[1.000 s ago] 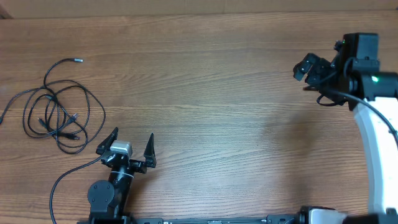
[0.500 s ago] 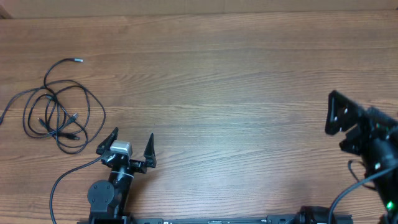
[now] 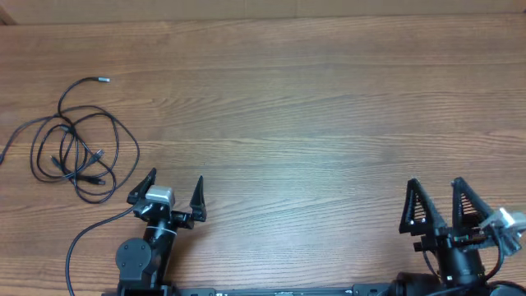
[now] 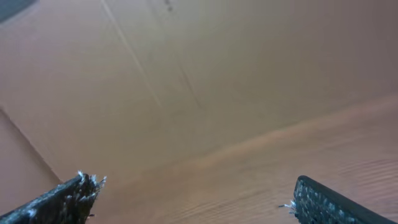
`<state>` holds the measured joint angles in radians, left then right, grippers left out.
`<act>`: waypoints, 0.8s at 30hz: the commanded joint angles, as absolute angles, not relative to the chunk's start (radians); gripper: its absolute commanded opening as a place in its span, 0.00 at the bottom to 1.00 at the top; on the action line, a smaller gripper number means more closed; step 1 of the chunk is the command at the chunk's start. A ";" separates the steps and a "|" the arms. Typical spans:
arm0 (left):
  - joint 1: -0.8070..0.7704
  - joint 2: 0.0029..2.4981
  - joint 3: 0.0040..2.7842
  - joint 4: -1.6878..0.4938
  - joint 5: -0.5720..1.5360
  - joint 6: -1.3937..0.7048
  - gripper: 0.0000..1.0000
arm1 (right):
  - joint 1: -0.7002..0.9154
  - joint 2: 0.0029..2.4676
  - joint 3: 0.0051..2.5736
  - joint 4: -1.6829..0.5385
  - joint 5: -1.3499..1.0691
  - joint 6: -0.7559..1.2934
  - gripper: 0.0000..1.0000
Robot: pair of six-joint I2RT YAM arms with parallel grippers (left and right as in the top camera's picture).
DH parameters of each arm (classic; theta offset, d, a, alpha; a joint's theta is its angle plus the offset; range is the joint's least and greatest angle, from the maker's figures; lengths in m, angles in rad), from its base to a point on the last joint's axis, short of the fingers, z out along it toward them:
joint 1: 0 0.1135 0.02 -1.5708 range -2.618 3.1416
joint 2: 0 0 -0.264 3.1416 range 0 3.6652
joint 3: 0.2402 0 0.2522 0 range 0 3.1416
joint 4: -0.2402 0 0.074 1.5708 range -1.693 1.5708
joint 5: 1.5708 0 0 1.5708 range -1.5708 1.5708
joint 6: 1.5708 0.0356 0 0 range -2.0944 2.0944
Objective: Untangle cables
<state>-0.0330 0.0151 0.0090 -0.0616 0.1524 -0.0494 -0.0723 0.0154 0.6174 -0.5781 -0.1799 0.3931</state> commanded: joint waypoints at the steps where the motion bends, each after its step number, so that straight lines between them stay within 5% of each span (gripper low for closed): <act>1: -0.039 0.005 0.005 -0.064 0.153 -0.049 1.00 | -0.036 0.004 0.536 -0.395 -0.168 0.388 1.00; 4: -0.039 0.005 0.005 -0.064 0.153 -0.049 1.00 | 0.006 0.004 0.312 0.082 -0.160 0.256 1.00; 8: -0.039 0.005 0.005 -0.064 0.153 -0.049 1.00 | 0.007 0.004 0.105 0.414 -0.172 0.257 1.00; 15: -0.039 0.005 0.005 -0.064 0.153 -0.049 1.00 | 0.007 0.003 0.006 0.419 -0.142 0.257 1.00; 24: -0.039 0.005 0.005 -0.064 0.153 -0.049 1.00 | 0.007 0.003 0.007 -0.084 -0.135 0.262 1.00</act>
<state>-0.0330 0.0147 0.0090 -0.0620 0.1524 -0.0494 0.0017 0.0090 0.0185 -0.0219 -0.1478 0.2619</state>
